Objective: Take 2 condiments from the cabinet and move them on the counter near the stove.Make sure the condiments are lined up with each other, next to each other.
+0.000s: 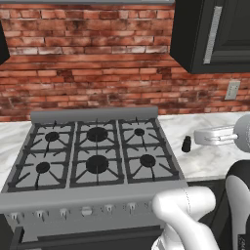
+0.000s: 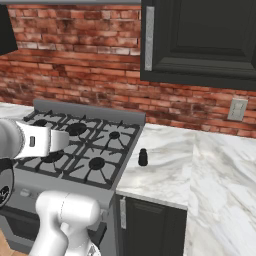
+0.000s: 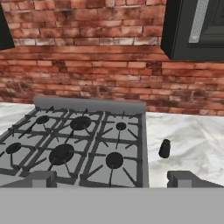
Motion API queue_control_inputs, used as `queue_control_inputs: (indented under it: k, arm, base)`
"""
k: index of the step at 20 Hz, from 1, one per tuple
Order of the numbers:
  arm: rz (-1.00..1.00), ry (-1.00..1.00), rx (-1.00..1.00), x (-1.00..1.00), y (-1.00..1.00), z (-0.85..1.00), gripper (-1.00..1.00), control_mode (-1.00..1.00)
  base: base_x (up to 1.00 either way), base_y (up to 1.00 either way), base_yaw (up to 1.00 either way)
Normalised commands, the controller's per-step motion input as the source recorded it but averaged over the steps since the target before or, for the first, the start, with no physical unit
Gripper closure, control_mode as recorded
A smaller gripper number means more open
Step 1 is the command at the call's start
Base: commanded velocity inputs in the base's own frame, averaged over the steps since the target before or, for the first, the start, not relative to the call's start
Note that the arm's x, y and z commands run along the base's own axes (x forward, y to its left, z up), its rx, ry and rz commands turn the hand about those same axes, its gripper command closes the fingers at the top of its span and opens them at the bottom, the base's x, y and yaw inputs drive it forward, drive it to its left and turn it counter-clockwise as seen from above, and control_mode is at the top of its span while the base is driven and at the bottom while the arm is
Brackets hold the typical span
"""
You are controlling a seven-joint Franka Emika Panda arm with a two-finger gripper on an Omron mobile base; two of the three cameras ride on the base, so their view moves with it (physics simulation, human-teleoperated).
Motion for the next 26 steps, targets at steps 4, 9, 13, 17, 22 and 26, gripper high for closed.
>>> queue_control_inputs:
  k: [4, 9, 13, 17, 22, 26]
  arm:
    - [0.00, 0.00, 0.00, 0.00, 0.00, 0.00, -1.00, 1.00]
    - [0.00, 0.00, 0.00, 0.00, 0.00, 0.00, -1.00, 1.00]
    - [0.00, 0.00, 0.00, 0.00, 0.00, 0.00, -1.00, 1.00]
    - [0.00, 0.00, 0.00, 0.00, 0.00, 0.00, -1.00, 1.00]
    - [0.00, 0.00, 0.00, 0.00, 0.00, 0.00, -1.00, 1.00]
    - [0.00, 0.00, 0.00, 0.00, 0.00, 0.00, -1.00, 1.00]
  base:
    - [-0.54, 0.25, -0.12]
    - [-0.85, 0.45, -0.37]
    - [-1.00, 0.38, -0.43]
    - [-1.00, 0.32, -0.39]
    - [-0.98, 0.17, -0.46]
    - [-0.87, 0.01, -0.56]
